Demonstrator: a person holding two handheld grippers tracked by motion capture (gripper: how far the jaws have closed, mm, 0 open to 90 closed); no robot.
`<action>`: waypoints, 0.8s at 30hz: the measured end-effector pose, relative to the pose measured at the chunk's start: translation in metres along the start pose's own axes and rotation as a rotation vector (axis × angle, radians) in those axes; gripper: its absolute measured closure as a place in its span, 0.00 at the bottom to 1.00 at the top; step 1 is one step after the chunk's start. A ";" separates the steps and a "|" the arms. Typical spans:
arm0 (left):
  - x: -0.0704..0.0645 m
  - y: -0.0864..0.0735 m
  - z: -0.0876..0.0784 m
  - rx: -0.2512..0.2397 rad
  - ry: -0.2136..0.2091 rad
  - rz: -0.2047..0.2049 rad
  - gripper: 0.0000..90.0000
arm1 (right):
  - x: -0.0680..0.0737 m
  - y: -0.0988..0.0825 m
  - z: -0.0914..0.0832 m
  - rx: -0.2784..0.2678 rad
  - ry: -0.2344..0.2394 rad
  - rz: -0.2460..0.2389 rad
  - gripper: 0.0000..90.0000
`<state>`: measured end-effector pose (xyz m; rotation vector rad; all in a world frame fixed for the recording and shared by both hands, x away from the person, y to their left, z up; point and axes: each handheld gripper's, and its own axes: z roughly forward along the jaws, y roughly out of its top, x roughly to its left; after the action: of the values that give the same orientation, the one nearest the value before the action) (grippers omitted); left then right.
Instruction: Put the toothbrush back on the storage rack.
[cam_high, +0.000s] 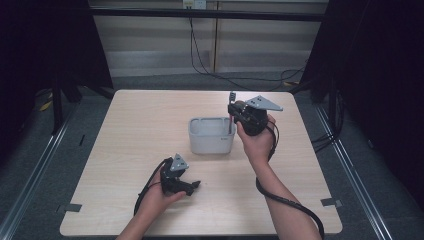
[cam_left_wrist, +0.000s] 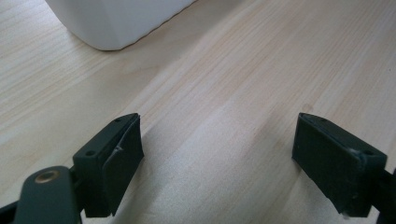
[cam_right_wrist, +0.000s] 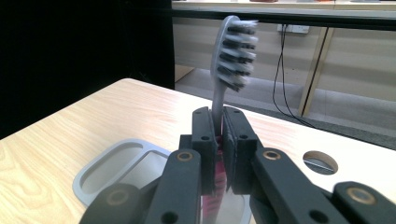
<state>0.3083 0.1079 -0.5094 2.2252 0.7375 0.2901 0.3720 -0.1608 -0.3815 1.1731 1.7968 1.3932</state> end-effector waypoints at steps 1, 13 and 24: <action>0.000 0.000 0.000 0.000 0.000 0.000 0.17 | 0.000 0.000 0.000 0.000 0.000 0.000 0.94; 0.000 0.000 0.000 0.000 0.000 -0.001 0.17 | 0.002 -0.008 -0.001 0.002 0.004 -0.003 0.94; 0.000 0.000 0.000 0.000 0.001 -0.001 0.17 | 0.002 -0.015 -0.001 0.013 0.010 -0.009 0.94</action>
<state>0.3081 0.1078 -0.5095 2.2249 0.7389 0.2903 0.3653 -0.1604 -0.3957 1.1656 1.8183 1.3868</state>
